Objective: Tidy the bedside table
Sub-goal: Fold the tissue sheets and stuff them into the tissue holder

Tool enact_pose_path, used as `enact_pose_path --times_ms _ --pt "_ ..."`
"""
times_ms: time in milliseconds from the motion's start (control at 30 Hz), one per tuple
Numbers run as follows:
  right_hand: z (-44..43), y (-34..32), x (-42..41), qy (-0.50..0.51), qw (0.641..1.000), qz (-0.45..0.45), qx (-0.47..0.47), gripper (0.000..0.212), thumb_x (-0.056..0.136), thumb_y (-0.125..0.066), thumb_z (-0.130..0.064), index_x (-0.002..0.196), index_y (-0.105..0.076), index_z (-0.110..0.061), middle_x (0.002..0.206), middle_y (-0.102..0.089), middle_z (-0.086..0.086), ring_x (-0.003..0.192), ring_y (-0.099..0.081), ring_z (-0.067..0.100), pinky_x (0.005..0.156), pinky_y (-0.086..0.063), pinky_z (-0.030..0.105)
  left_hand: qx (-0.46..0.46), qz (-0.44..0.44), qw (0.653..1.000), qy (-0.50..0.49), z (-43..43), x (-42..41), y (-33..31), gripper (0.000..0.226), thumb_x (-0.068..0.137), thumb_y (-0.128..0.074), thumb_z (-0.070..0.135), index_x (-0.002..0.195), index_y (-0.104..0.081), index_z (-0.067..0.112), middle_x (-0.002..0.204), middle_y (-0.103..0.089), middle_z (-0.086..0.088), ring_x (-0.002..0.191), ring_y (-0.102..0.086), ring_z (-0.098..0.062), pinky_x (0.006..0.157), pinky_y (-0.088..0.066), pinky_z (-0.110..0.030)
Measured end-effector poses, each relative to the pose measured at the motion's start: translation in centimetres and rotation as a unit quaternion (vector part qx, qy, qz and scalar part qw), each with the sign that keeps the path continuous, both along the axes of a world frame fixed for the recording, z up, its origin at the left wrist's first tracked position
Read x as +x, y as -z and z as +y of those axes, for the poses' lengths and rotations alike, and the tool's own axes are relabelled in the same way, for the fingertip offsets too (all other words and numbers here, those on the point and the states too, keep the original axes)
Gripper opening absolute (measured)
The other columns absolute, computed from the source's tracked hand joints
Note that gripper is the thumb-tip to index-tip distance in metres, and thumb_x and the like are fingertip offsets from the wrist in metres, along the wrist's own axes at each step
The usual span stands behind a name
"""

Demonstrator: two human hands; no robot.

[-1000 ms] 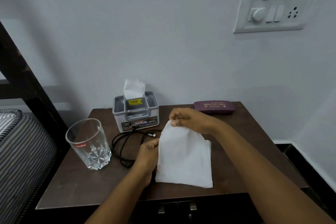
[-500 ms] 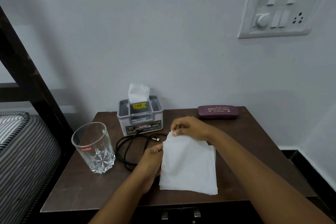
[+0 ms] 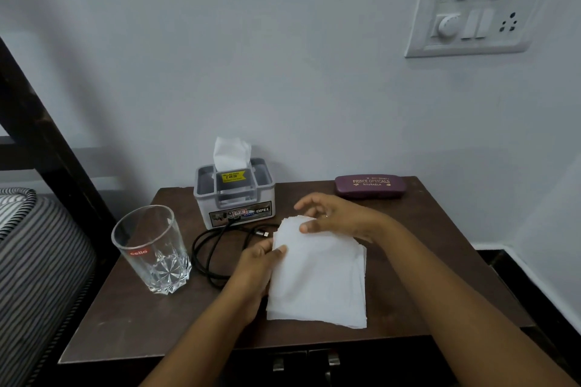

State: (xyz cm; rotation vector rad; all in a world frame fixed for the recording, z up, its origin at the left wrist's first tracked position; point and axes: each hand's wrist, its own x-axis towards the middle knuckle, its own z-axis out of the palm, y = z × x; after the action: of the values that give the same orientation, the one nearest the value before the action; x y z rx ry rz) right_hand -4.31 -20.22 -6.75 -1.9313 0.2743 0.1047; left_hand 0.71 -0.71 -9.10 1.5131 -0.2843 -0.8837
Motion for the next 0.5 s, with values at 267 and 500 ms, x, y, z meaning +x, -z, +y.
enact_pose_path --times_ms 267,500 --pt "-1.3 -1.1 -2.3 -0.031 0.993 0.112 -0.007 0.048 0.076 -0.076 -0.026 0.118 -0.053 -0.025 0.114 -0.066 0.001 0.101 -0.066 0.017 0.089 -0.055 0.033 0.015 0.005 1.0 -0.001 0.3 0.1 -0.1 0.022 0.095 -0.046 0.013 0.107 -0.065 0.011 0.102 -0.073 -0.01 0.095 -0.068 -0.027 0.086 -0.054 -0.041" --pt "-2.4 -0.9 -3.4 -0.021 0.967 0.16 0.199 0.032 0.087 -0.062 -0.012 0.118 -0.056 -0.017 0.108 -0.067 0.006 0.096 -0.066 0.019 0.078 -0.058 0.034 0.02 0.011 1.0 0.012 0.3 0.1 -0.1 0.021 0.096 -0.046 0.012 0.103 -0.066 0.012 0.099 -0.074 -0.009 0.092 -0.068 -0.024 0.083 -0.054 -0.037"
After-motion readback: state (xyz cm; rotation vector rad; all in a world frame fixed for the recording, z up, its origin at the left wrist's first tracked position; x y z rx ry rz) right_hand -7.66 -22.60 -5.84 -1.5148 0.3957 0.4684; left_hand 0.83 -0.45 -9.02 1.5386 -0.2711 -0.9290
